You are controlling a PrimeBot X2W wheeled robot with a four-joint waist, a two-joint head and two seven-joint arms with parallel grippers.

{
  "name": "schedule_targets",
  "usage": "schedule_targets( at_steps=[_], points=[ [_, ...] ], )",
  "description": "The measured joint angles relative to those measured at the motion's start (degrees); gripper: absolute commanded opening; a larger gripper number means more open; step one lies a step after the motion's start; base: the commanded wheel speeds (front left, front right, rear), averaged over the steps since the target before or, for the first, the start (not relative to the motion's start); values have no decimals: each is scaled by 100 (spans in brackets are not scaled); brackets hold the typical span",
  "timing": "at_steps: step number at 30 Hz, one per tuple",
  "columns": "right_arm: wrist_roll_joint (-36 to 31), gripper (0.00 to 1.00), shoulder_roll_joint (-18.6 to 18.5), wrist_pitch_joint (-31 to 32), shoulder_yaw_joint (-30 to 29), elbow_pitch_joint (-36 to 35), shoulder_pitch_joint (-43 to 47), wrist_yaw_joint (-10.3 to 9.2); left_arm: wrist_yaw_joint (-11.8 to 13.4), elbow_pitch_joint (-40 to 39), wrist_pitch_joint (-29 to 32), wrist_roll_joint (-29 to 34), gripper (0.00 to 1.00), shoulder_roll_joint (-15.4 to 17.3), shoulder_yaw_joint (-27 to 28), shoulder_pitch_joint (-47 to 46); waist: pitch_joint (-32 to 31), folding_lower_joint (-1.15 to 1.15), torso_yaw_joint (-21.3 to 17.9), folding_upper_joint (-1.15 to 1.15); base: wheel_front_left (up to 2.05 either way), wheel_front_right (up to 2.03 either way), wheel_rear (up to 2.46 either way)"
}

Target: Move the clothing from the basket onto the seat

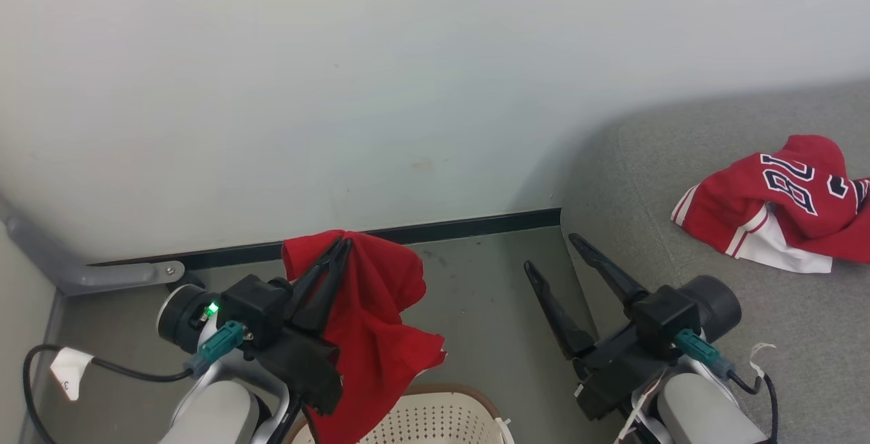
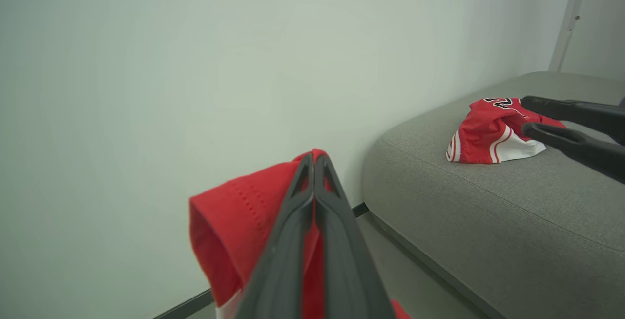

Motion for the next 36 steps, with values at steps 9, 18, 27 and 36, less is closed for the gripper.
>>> schedule_targets(
  at_steps=[9,18,27,36],
  points=[
    [123,100,56,1,1123,691,-599,8,2,-212,241,34,0,-178,-175,-216,6,0,122,0,0,0,0],
    [628,100,201,1,2611,1037,-1006,9,2,-488,431,42,0,-208,-323,-227,14,1,255,0,0,0,0],
    [1040,100,315,1,3111,1575,-1329,9,2,-802,560,154,0,-330,-494,-225,-16,1,286,0,0,0,0],
    [1374,94,466,1,3414,2132,-1670,13,0,-998,703,181,0,-369,-617,-226,-61,1,361,0,0,0,0]
  ],
)
